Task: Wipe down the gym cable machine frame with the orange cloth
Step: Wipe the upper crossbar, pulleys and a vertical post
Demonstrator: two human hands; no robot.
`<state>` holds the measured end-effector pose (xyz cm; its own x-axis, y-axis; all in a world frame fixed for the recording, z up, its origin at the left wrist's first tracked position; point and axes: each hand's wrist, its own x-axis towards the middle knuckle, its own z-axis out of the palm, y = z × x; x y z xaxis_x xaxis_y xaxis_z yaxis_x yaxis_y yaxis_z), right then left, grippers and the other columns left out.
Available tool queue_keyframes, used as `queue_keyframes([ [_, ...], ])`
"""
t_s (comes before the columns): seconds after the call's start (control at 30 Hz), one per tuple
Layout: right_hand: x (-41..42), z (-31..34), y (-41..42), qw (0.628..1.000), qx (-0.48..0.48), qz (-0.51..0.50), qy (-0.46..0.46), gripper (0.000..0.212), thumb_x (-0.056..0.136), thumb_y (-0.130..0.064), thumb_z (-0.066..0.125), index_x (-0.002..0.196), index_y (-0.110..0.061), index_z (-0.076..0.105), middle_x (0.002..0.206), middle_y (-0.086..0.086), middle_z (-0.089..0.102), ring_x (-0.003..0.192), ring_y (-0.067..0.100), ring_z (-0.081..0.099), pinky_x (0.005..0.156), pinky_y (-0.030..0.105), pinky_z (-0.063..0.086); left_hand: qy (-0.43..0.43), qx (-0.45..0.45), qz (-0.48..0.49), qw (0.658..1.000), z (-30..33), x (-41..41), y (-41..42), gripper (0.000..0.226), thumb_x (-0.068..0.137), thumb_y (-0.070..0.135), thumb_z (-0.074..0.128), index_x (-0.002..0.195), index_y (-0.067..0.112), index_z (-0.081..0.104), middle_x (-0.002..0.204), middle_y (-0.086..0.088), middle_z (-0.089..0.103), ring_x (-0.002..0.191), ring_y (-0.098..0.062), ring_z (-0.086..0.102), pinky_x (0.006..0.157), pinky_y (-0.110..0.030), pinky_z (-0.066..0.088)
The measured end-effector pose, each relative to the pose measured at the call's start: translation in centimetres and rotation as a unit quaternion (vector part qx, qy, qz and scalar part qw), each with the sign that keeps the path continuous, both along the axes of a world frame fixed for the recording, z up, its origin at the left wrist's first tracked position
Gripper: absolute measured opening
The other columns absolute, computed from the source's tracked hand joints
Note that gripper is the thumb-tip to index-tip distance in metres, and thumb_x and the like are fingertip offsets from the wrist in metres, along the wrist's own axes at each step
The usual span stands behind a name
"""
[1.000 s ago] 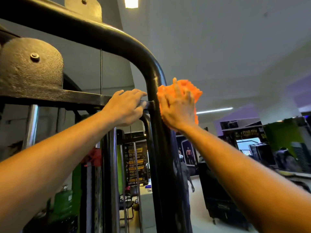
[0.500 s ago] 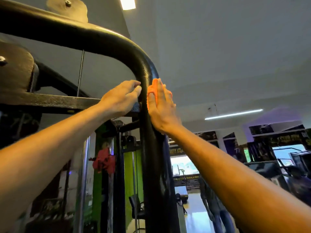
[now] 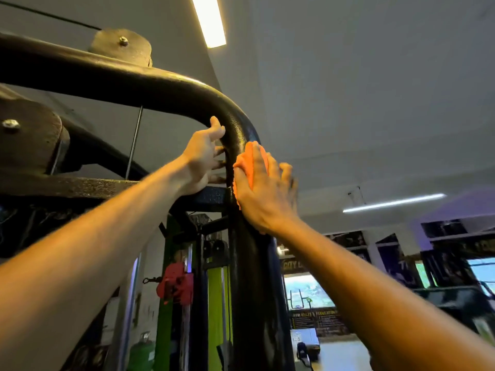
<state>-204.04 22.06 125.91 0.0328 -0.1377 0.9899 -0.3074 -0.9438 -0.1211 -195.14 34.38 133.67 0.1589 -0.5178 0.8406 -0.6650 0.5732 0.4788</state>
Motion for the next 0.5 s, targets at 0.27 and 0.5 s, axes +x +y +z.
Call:
queue_keyframes([
  [0.27,0.9,5.6,0.9,0.997,-0.009,0.08,0.012,0.072,0.113,-0.066,0.017,0.174,-0.034,-0.007,0.183,-0.001,-0.007,0.168,0.034,0.005,0.133,0.058,0.016,0.002,0.036,-0.07,0.997,0.7,1.3,0.0,0.073,0.108,0.073,0.016,0.171,0.035,0.02,0.169,-0.008,0.038,0.137,-0.029,0.052,0.087,-0.046,0.052],
  [0.5,0.5,1.1,0.2,0.999,-0.041,0.016,0.006,0.07,0.115,-0.055,0.024,0.172,-0.036,-0.013,0.183,-0.002,-0.009,0.166,0.034,0.015,0.13,0.061,0.027,0.026,0.031,-0.087,0.995,0.7,1.1,0.3,0.074,0.107,0.074,0.014,0.17,0.036,0.023,0.171,-0.013,0.034,0.148,-0.039,0.043,0.104,-0.057,0.043],
])
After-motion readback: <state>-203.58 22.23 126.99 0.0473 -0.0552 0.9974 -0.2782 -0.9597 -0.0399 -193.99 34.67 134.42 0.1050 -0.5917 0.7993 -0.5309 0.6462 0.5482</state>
